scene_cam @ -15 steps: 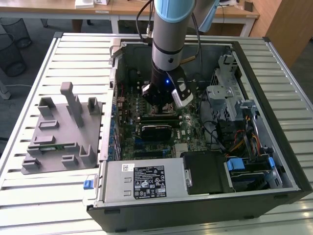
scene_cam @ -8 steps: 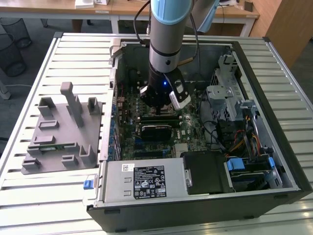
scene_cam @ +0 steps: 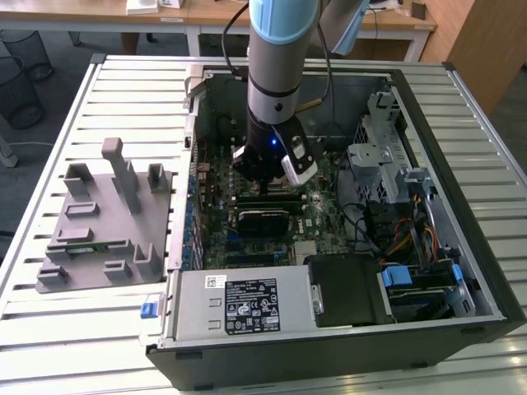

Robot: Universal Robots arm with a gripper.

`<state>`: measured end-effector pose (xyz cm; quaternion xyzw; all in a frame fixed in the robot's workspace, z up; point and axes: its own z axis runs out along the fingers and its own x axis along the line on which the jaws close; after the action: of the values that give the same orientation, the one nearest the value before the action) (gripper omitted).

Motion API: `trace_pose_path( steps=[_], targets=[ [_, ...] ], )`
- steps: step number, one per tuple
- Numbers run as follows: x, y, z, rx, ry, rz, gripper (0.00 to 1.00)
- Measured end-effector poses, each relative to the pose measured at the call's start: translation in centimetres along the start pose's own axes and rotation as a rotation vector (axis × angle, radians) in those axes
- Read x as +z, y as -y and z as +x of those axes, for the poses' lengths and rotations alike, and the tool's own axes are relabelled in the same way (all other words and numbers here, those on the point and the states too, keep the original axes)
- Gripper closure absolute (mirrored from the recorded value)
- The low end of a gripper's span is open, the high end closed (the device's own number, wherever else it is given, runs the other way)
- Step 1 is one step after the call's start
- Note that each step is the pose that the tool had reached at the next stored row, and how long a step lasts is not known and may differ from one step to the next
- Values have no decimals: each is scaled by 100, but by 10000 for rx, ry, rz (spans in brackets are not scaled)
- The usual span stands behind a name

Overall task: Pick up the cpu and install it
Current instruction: 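Install the second cpu locking lever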

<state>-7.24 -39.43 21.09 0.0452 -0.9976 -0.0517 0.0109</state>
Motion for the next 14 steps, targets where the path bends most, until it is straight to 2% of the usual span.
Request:
trace_pose_path(
  steps=[4, 5, 7, 9, 11, 12, 14],
  targets=[
    [7, 10, 17, -3, 8, -74, 89],
    [11, 15, 26, -4, 20, -200, 89],
    [13, 19, 34, -7, 27, -293, 89],
    [18, 25, 47, -9, 33, -354, 89],
    [27, 35, 64, -10, 36, -380, 89],
    [55, 71, 115, -11, 41, -453, 89],
    [60, 76, 122, -14, 44, -485, 89]
  ],
)
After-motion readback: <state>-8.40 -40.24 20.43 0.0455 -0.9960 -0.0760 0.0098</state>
